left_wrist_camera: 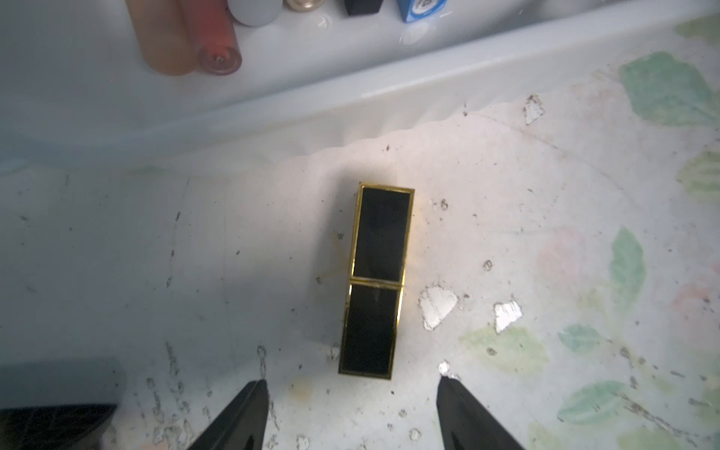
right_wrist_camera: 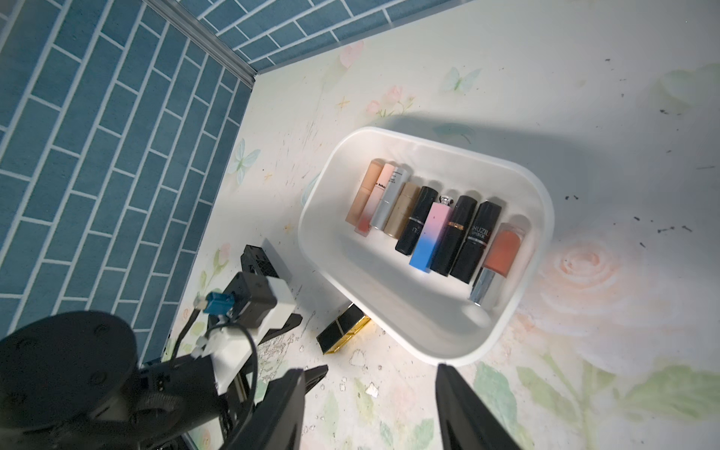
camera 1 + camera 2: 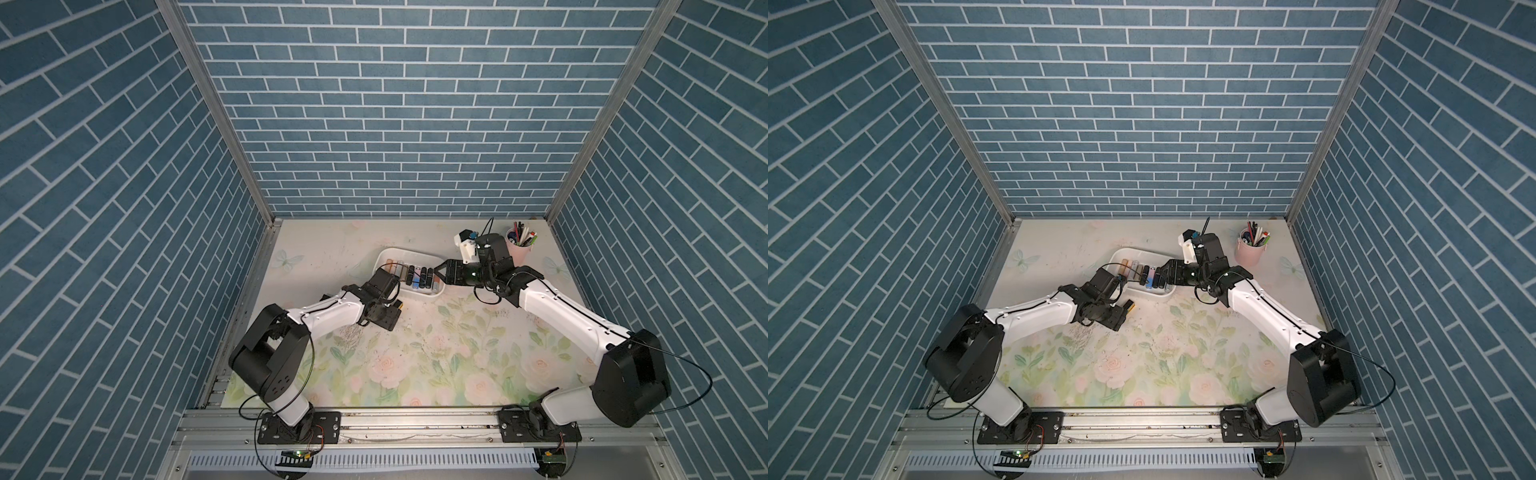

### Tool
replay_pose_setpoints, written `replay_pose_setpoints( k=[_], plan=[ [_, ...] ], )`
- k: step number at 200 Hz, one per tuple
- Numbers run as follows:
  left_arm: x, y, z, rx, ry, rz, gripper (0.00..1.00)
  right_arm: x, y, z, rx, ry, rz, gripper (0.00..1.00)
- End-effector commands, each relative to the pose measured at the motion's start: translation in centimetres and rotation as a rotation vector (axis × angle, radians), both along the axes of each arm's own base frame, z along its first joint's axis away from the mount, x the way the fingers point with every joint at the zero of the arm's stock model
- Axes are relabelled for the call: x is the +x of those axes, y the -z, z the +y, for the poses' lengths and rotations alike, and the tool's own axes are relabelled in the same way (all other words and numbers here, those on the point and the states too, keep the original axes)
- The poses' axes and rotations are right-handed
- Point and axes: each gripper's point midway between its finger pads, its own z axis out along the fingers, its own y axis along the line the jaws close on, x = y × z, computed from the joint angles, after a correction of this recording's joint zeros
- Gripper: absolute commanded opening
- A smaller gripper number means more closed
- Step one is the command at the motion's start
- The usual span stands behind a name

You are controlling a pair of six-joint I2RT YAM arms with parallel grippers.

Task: Put the lipstick into the storage box
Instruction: Place the lipstick in the storage box, then pick up the lipstick at the center of the board.

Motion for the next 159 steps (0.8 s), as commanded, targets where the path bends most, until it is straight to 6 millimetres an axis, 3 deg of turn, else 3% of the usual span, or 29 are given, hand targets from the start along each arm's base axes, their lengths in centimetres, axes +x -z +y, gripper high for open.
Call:
replay_pose_setpoints(
  k=[1,90,159],
  plan=[
    [0.7,0.3,-0.3,0.034,0.019,-0.006,0.72,-0.3,-0.7,-0.5,0.029,0.017,-0.022,0.58],
    [1.4,2.8,-1.1,0.074,0.048,0.048,0.66,-0.6,-0.5,-1.7,0.045,0.044,-0.03,0.58],
    [0.9,4.4,-1.4,0.082,0.067,0.107,0.52,-0.6,-0.6,-2.0,0.056,0.057,-0.039,0.58]
  ],
)
